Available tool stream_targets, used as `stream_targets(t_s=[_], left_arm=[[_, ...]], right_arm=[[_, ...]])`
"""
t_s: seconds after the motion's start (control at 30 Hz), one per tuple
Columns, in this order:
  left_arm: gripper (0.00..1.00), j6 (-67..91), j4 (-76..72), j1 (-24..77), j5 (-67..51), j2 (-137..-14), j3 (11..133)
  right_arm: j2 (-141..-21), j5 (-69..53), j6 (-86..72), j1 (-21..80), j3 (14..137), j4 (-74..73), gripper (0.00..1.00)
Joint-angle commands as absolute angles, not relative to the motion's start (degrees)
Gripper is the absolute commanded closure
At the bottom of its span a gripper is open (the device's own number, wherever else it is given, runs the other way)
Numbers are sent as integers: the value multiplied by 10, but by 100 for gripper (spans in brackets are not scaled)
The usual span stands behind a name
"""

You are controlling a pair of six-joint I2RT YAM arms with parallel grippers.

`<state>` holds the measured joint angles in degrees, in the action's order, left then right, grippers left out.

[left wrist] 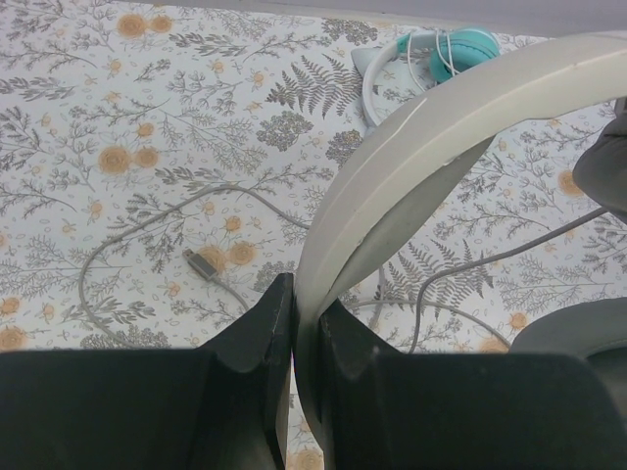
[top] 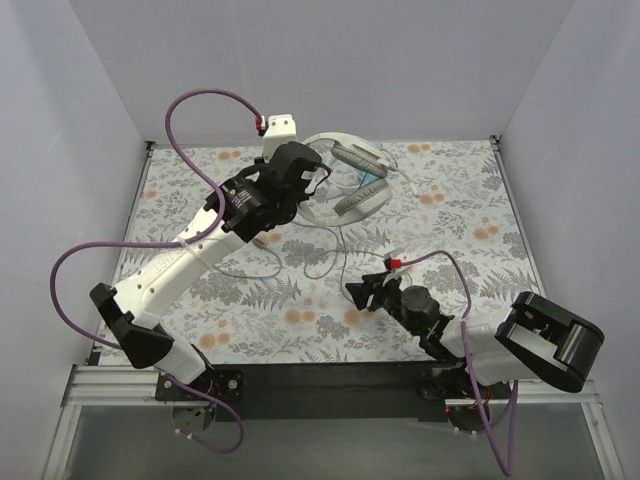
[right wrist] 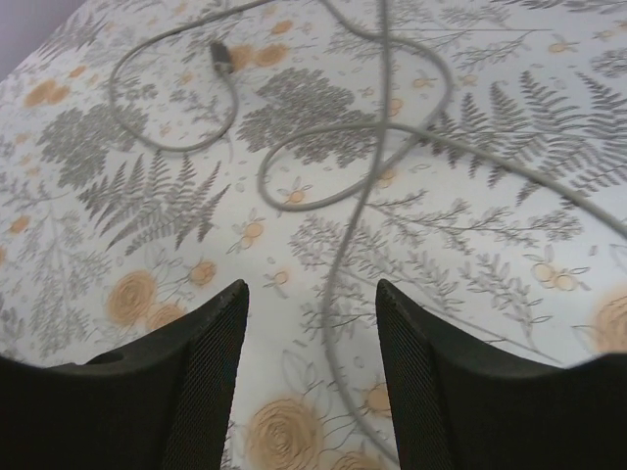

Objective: Wrap the headphones
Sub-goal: Wrap the headphone cable with the right arm

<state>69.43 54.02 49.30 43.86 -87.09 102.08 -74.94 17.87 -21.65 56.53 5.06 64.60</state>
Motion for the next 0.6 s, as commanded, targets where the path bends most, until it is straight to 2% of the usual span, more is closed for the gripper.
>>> stream_targets(t_s=[0.0, 0.13, 0.23, 0.57], left_arm=[[100, 715, 505, 492, 436, -824, 1048], [100, 715, 508, 493, 429, -822, 1053], [100, 715, 510, 493, 429, -823, 1055], [100, 705, 516, 493, 436, -822, 1077]], right_arm=[[-751, 147, -204, 512, 86, 638, 38], [-793, 86, -194, 462, 127, 638, 37], [-824, 53, -189, 461, 169, 639, 36], [-917, 33, -228, 461, 224, 678, 35]])
